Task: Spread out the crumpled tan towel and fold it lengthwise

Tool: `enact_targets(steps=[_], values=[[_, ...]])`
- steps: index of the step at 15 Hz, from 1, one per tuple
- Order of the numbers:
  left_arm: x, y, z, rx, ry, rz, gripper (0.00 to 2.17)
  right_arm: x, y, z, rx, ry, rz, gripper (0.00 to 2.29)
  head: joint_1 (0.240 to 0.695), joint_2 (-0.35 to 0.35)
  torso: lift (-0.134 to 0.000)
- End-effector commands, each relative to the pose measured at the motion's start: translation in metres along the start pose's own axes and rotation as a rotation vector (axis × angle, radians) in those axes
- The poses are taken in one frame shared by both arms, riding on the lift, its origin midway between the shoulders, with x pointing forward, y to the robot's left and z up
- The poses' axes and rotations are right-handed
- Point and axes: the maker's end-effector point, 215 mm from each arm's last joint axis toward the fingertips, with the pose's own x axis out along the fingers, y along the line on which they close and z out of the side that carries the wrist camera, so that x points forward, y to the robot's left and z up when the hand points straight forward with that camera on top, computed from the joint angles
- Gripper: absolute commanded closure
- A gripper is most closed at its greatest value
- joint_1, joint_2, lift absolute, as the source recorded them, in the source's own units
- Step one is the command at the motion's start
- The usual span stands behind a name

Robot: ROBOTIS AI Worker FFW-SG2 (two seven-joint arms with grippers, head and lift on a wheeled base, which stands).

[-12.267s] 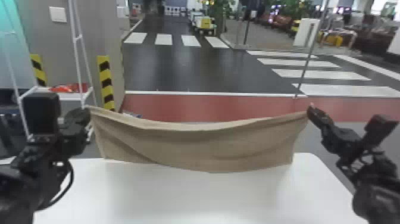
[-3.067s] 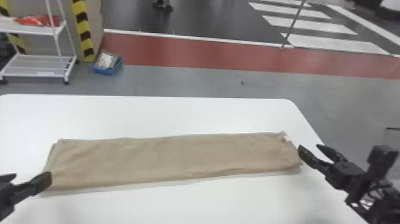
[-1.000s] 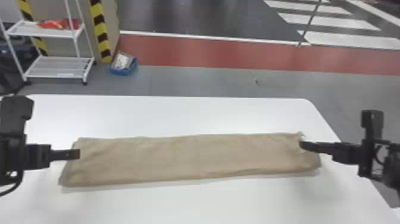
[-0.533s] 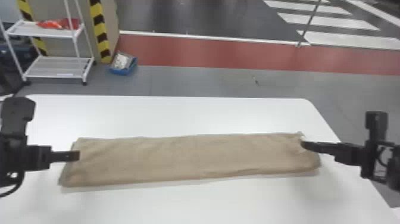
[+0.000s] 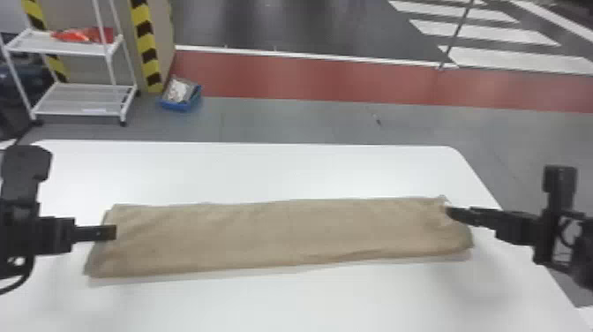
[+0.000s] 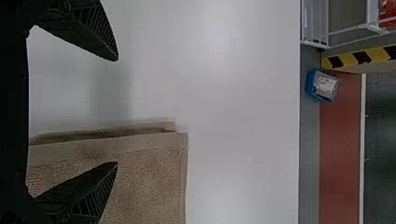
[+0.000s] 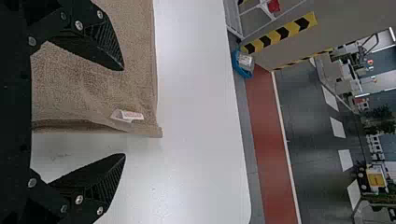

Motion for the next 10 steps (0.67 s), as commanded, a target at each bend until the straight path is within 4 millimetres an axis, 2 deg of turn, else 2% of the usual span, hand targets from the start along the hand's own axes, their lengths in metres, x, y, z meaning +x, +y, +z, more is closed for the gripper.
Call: enact_targets(steps=[1, 10], values=[[0.0003, 0.0000, 0.0004, 0.002, -0.002, 0.002, 0.09, 0.0001, 0.0007, 0.0008, 0.002, -0.006, 0.003, 0.26, 0.695, -0.166, -0.124], [0.0016, -0.0062, -0.0039, 0.004, 0.008, -0.004, 0.09, -0.0027, -0.0006, -0.0017, -0.002, -0.009, -0.002, 0.26, 0.695, -0.172, -0.124]])
